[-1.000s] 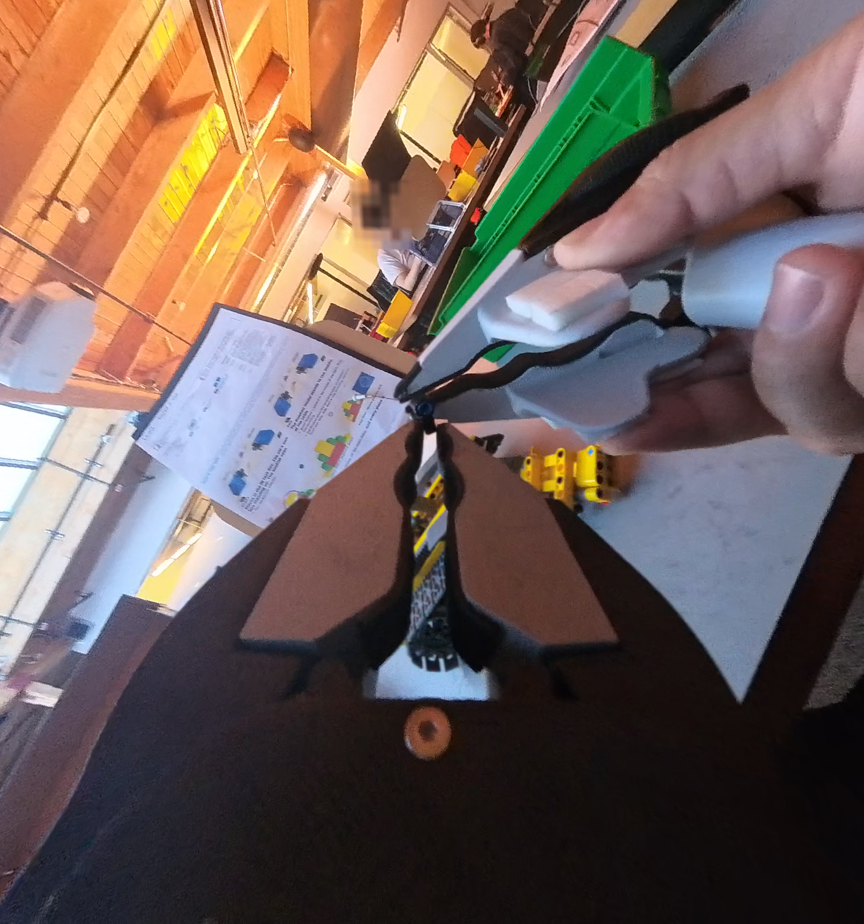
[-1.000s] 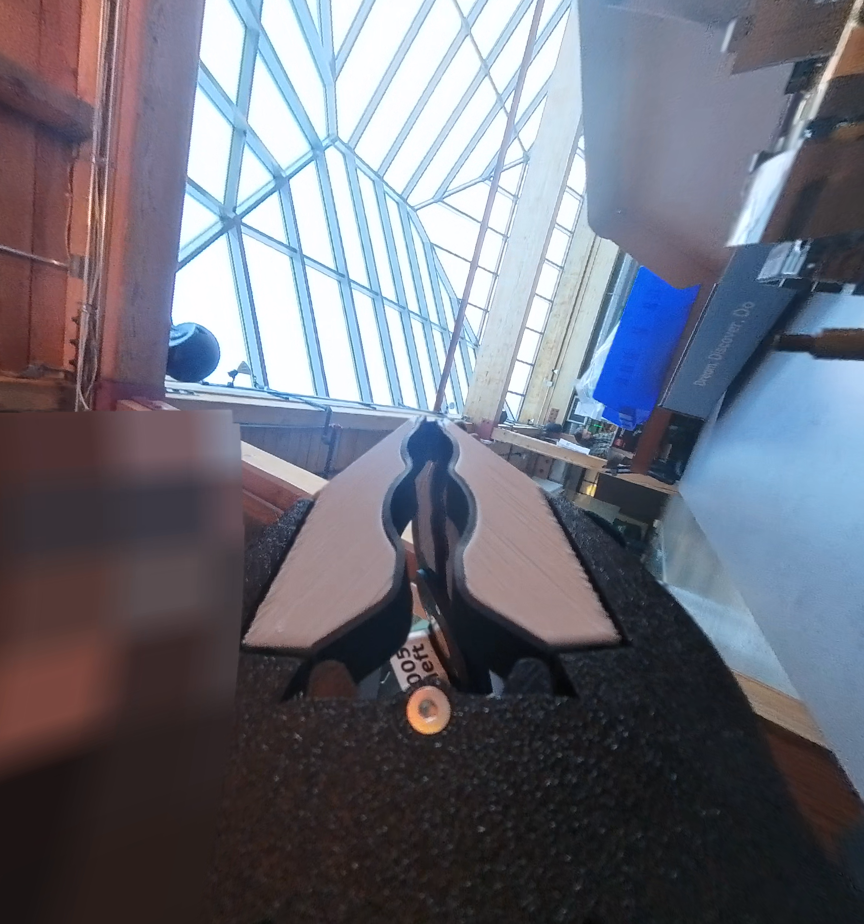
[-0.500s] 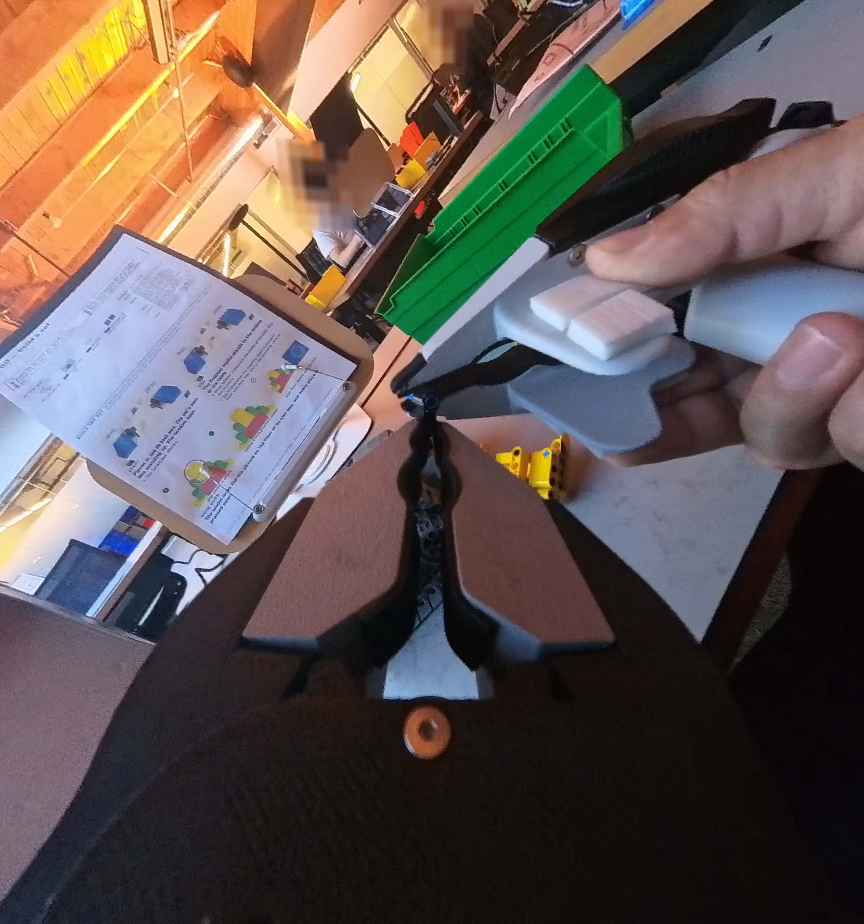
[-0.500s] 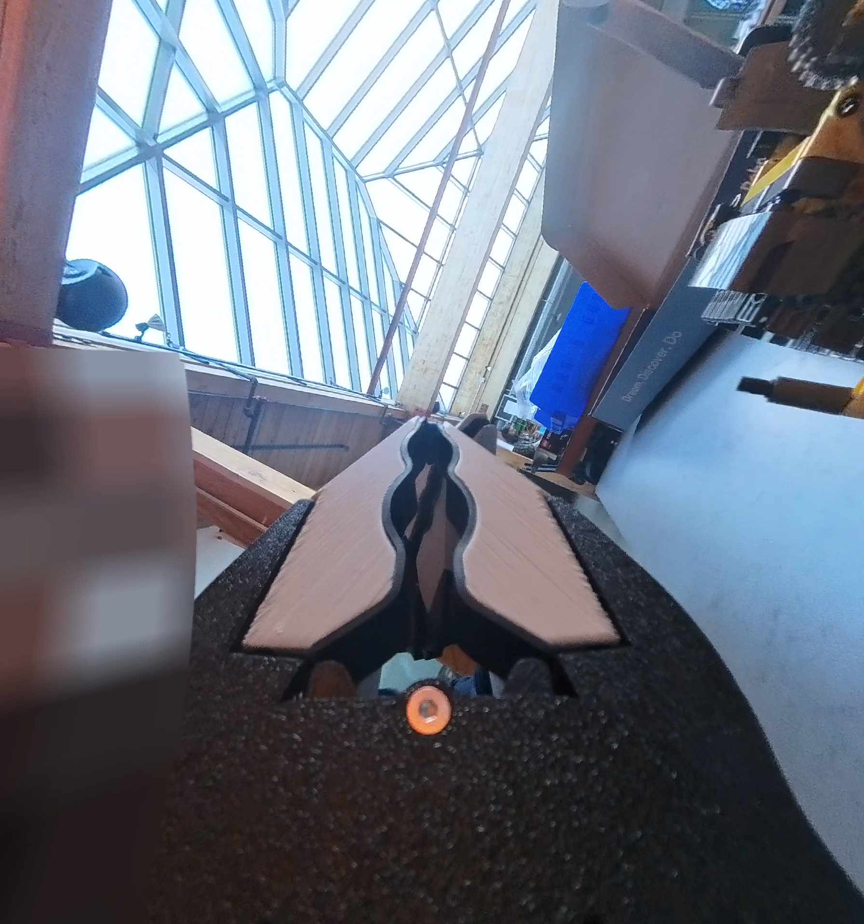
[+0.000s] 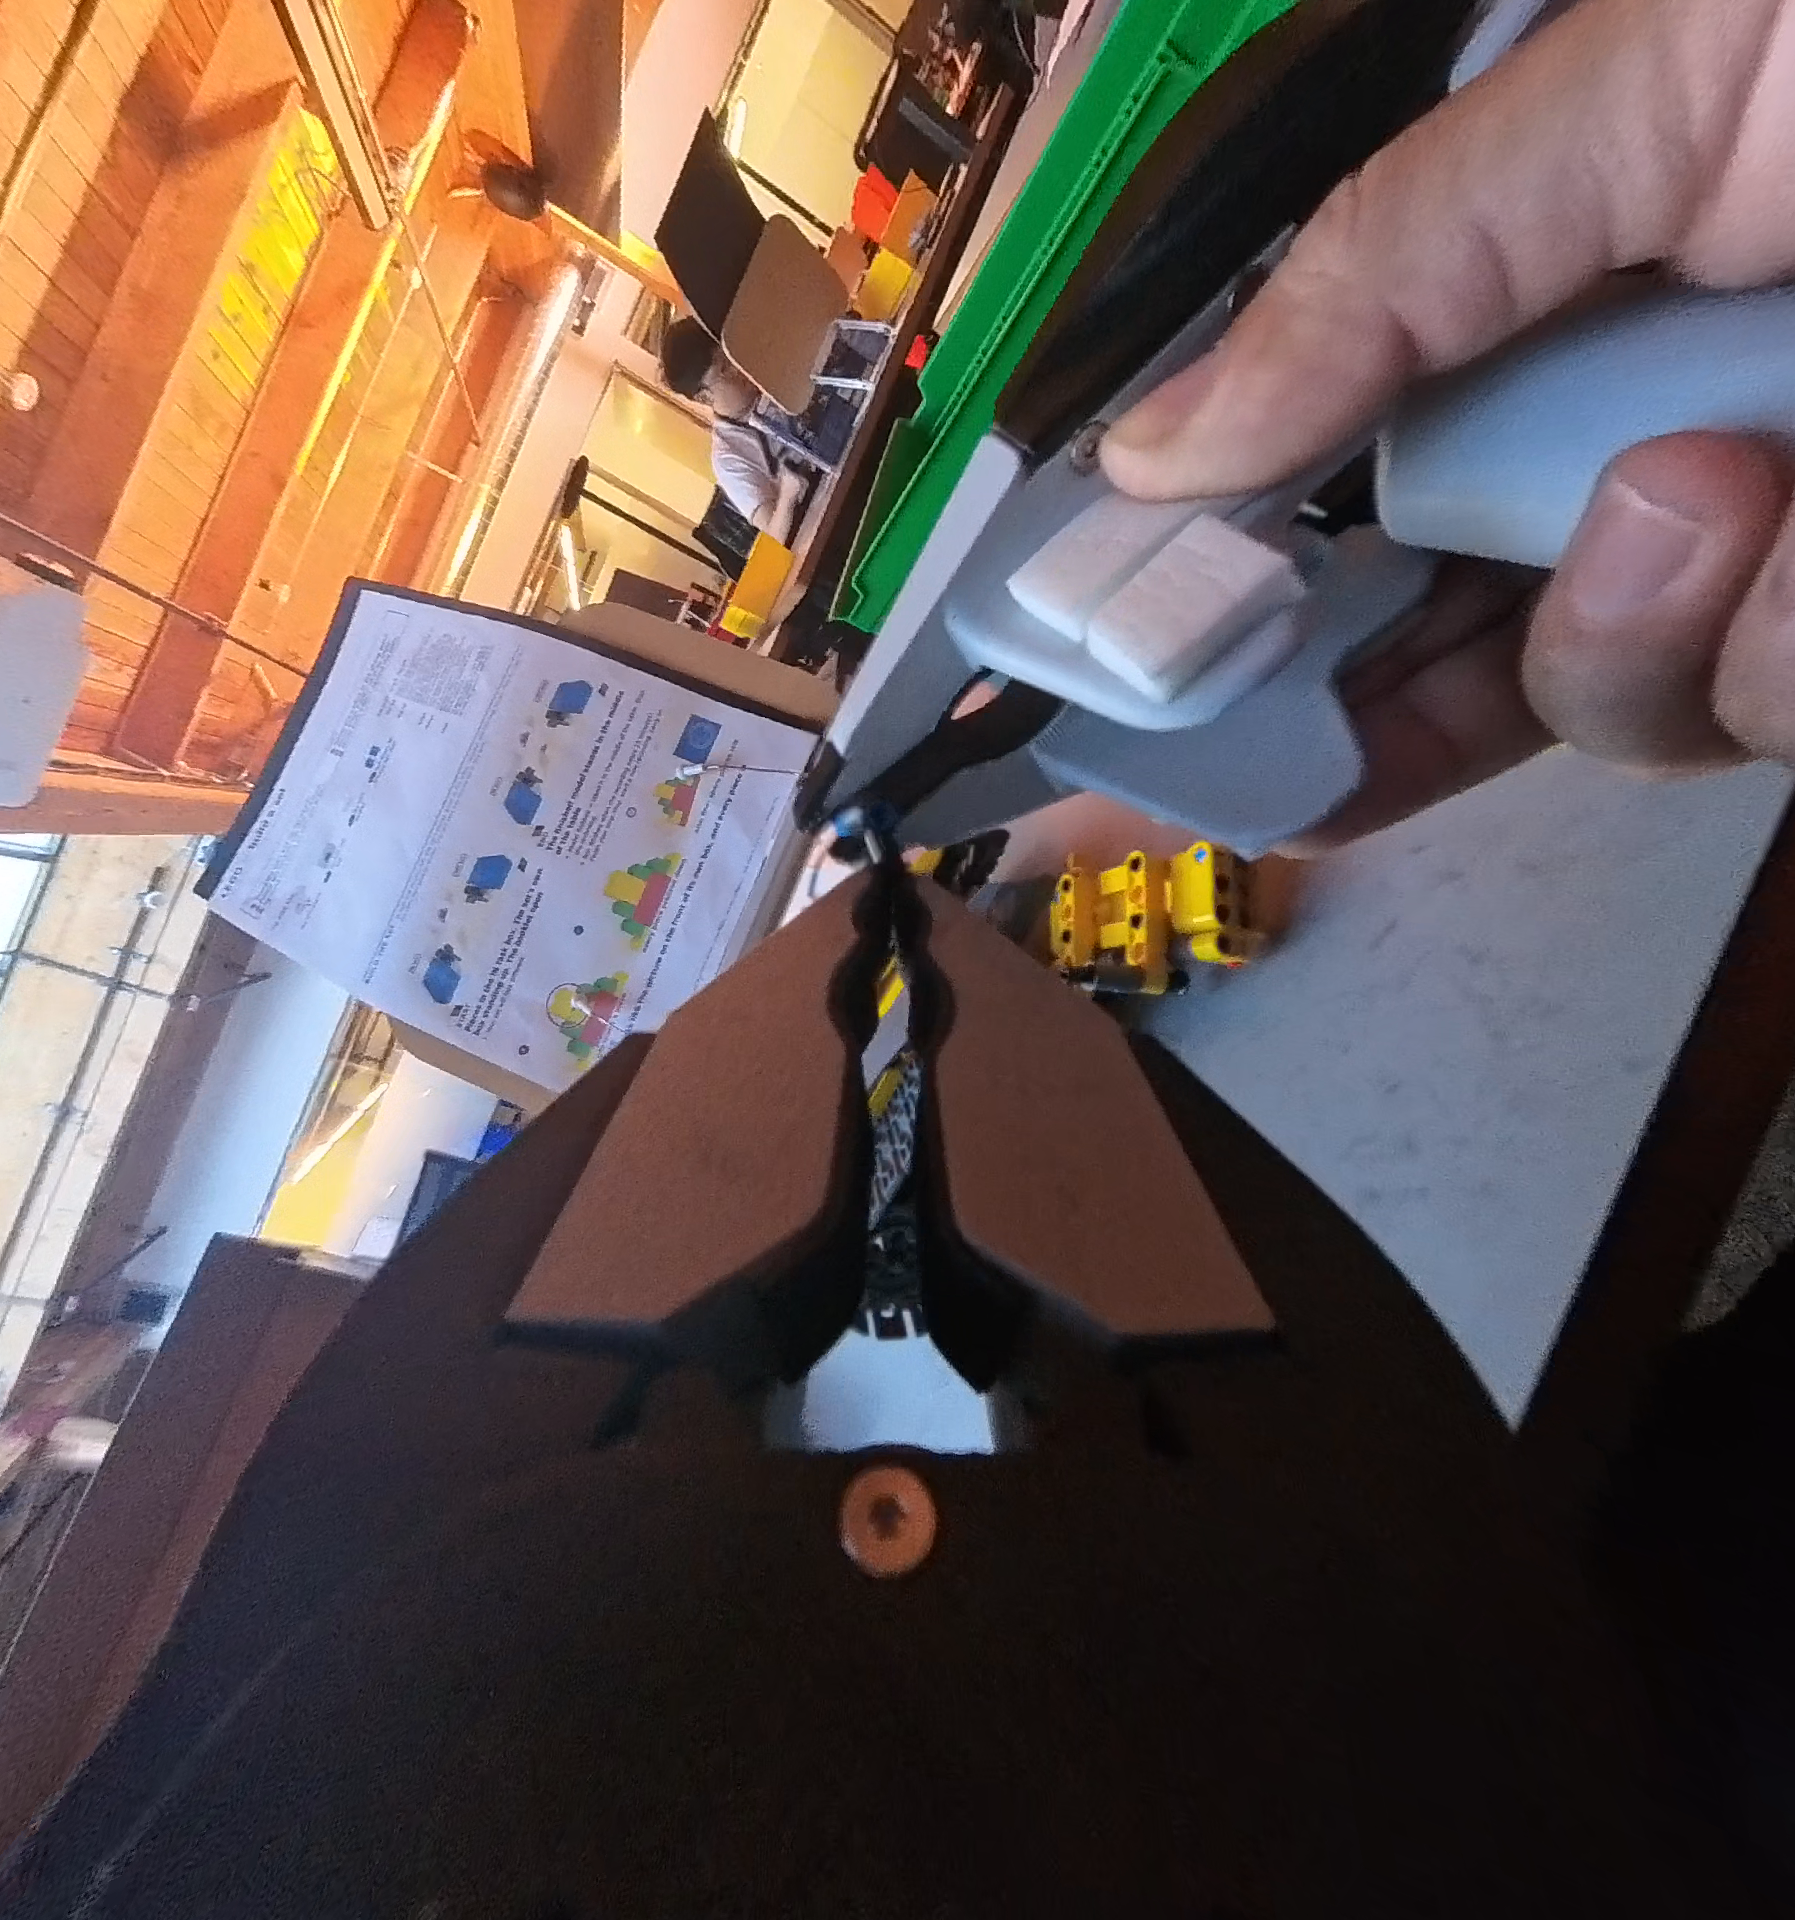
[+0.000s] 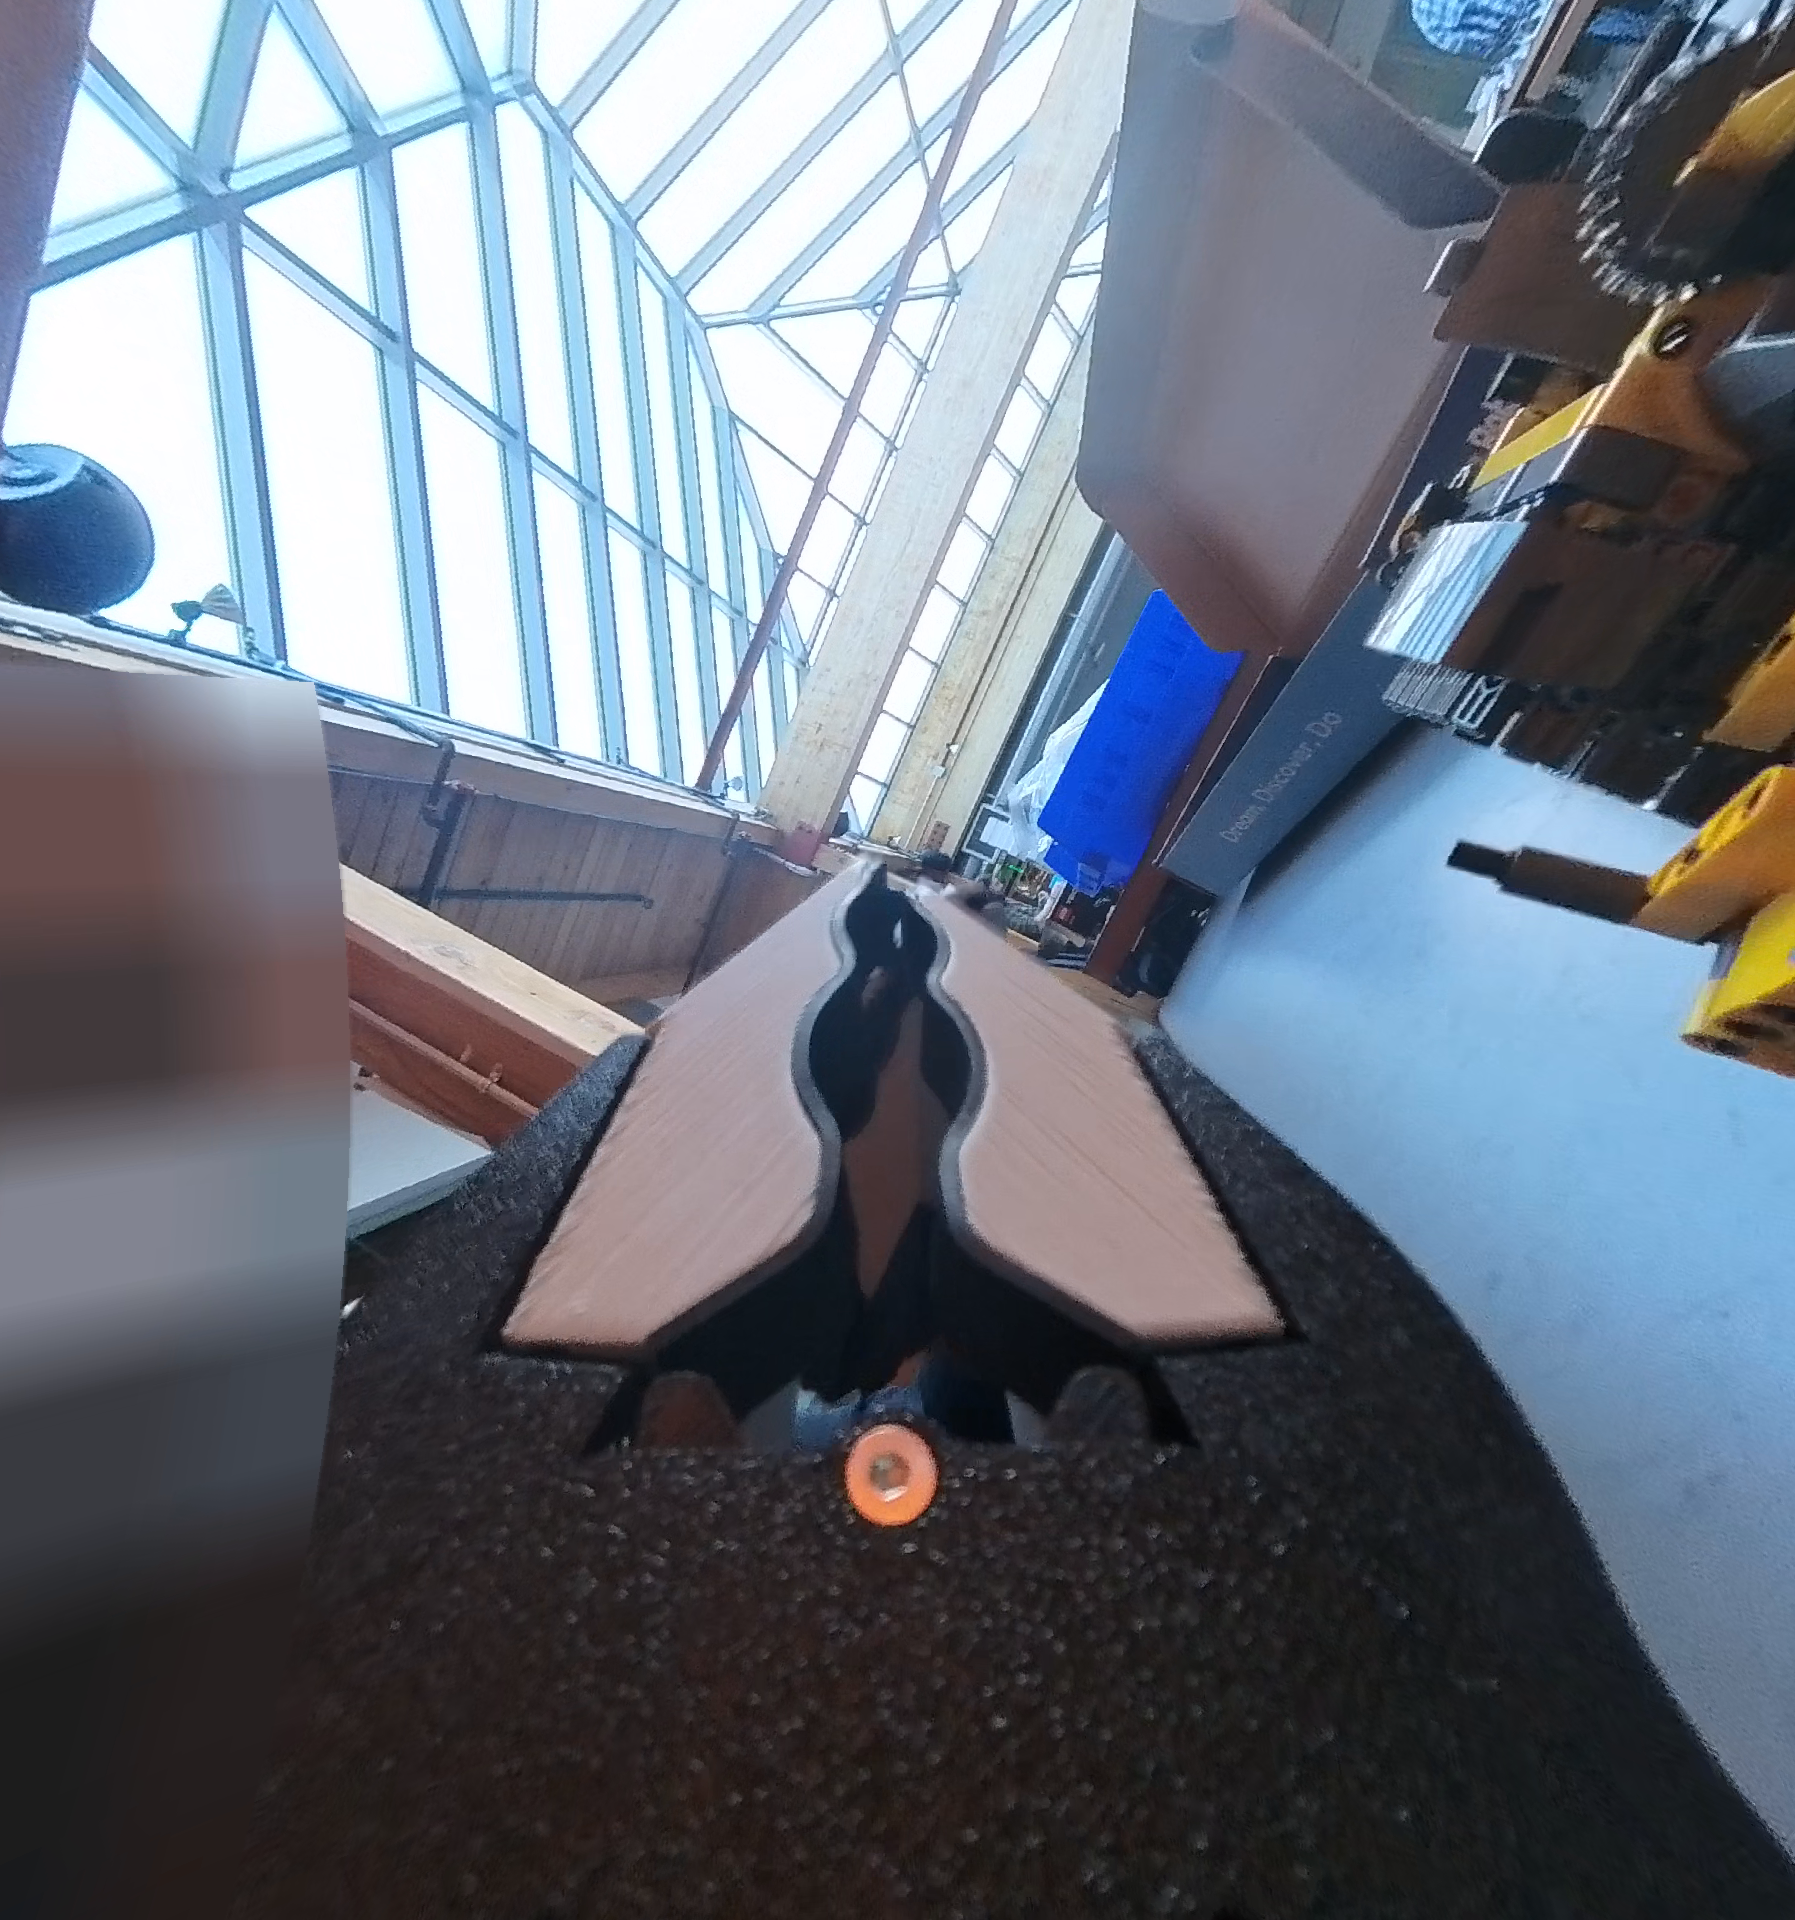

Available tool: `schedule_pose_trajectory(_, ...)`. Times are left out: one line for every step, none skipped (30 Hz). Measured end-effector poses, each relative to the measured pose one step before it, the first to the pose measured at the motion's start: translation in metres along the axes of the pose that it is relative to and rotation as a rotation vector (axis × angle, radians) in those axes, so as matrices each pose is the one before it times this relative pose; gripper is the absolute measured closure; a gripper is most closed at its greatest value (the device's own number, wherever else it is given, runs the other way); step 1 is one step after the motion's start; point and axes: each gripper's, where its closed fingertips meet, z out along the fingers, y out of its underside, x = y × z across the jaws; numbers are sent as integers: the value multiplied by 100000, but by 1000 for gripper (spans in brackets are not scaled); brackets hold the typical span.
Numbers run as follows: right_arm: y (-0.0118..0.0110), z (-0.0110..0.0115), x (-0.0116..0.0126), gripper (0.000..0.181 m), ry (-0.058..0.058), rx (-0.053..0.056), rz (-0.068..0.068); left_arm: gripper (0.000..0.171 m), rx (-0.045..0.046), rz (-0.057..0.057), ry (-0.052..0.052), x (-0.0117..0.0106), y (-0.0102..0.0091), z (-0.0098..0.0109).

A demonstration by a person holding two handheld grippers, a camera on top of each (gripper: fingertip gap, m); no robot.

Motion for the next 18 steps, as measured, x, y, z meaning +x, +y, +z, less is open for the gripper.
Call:
schedule_pose_trajectory(-1920,-514,76,181,201,9235,364,171,7286,1594,3556,803,-1170,-547)
schedule_pose_trajectory(-2467,-497,-14,181,-566,6145,-813,171,2806,1610,-5,726,-1001,-387)
schedule_pose_trajectory(-2353,-383,-152,181,901,3977,-6370,171,-1043,2021,154,700,-352,-19)
schedule_pose_trajectory(-1196,-7,-356,181,1074,-2230,-10023,171,-441,-446,-1692,-148,235,92)
schedule_pose_trajectory(-162,244,-677,181,-175,-5546,-8184,171,-1555,-1951,-1697,-777,859,133)
schedule_pose_trajectory(-247,157,-1038,181,-1966,-1016,-4242,171,-916,-2041,-2219,-1154,848,39)
schedule_pose_trajectory(60,223,-1052,181,-3243,-1172,-1377,171,45,-2076,-1691,-992,533,-37)
schedule_pose_trajectory(392,250,-551,181,-2006,-2674,1040,171,-391,-3068,-274,-517,357,16)
schedule_pose_trajectory(126,48,-193,181,-851,-233,1155,171,664,-3695,715,-50,21,20)
schedule_pose_trajectory(1,-88,25,181,-290,741,1279,171,2106,-4010,1233,255,-280,24)
schedule_pose_trajectory(64,-103,192,181,260,125,979,171,985,-4604,2938,544,-194,143)
schedule_pose_trajectory(90,-111,187,181,474,280,378,171,-854,-4091,2832,499,22,236)
schedule_pose_trajectory(186,-57,90,181,-64,12,827,171,736,-3419,1289,215,-207,123)
schedule_pose_trajectory(251,-22,18,181,-544,318,1478,171,1924,-4215,1266,84,-422,50)
schedule_pose_trajectory(290,2,-28,181,-635,530,1211,171,1003,-5036,2340,154,-369,79)
schedule_pose_trajectory(497,56,108,181,338,-683,196,171,571,-5495,2852,214,-299,113)
schedule_pose_trajectory(607,70,190,181,1197,-1444,-1259,171,1084,-5569,3062,284,-314,61)
schedule_pose_trajectory(577,62,99,181,815,-1203,-1307,171,1343,-5350,3352,336,-292,41)
